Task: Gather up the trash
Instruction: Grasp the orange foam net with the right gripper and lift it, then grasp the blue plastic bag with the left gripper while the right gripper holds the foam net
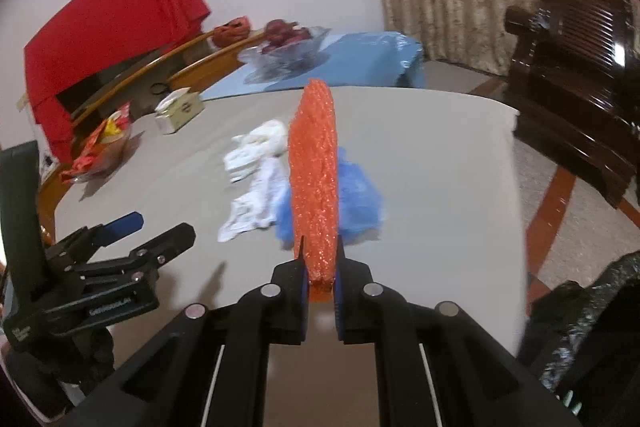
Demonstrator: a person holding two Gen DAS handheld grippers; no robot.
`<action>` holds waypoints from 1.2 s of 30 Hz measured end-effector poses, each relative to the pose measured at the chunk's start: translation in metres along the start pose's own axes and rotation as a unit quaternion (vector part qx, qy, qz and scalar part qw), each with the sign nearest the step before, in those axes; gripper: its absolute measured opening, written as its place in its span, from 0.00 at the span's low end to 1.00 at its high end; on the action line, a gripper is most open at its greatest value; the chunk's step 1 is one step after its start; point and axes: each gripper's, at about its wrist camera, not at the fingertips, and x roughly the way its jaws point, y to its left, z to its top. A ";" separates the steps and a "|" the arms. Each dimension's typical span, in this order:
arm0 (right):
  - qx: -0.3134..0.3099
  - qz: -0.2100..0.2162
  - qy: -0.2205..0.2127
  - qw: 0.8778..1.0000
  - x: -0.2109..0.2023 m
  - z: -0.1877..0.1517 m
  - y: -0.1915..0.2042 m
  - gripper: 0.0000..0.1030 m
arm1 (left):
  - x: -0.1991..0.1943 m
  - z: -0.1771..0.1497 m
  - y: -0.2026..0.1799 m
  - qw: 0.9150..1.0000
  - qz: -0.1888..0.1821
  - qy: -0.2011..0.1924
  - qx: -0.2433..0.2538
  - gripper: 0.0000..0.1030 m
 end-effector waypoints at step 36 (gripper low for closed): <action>0.054 -0.052 -0.007 0.997 -0.039 -0.009 -0.061 0.10 | 0.036 0.017 -0.099 0.998 -0.056 0.000 0.040 0.21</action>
